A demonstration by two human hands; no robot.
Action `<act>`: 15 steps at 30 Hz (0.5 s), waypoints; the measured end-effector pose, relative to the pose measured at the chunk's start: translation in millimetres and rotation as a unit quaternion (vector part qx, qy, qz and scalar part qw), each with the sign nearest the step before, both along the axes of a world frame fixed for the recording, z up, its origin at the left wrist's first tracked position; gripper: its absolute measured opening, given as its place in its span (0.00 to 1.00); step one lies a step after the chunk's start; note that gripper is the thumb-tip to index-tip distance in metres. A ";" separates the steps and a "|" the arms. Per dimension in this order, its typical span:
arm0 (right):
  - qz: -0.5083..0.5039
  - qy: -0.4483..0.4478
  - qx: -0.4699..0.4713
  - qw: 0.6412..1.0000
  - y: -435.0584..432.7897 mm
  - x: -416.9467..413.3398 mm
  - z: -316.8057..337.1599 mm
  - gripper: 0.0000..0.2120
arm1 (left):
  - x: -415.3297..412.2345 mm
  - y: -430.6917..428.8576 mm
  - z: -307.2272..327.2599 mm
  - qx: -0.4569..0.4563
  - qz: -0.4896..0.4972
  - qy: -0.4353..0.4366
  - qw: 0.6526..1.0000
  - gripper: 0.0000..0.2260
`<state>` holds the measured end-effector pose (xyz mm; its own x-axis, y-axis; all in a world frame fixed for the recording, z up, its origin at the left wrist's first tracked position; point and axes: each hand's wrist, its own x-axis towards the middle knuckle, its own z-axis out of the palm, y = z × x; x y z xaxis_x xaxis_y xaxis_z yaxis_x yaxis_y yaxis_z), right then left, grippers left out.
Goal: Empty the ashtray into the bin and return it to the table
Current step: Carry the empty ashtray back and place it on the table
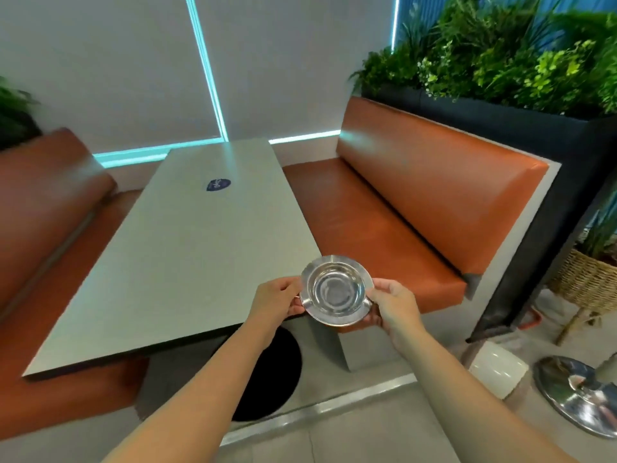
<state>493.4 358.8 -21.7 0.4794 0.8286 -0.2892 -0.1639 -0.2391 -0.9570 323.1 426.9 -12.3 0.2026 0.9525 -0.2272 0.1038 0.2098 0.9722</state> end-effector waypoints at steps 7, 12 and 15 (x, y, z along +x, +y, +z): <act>0.084 -0.002 0.020 0.996 14.1 -53.2 -0.2 0.05 | -66.5 -25.8 -9.3 -0.020 0.098 -0.042 0.994 0.08; 0.129 0.026 0.026 0.991 36.1 -93.2 1.9 0.10 | -106.8 -22.2 -6.3 -0.013 0.147 -0.051 0.988 0.06; 0.152 0.037 0.033 0.987 57.7 -118.5 7.6 0.09 | -132.9 -7.4 -2.2 -0.010 0.175 -0.054 0.983 0.08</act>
<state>374.9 416.5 -14.1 0.1847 0.9495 -0.2537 -0.1636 -0.2248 -0.9606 190.2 419.5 -14.5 -0.1131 0.9636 -0.2421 -0.0811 0.2339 0.9689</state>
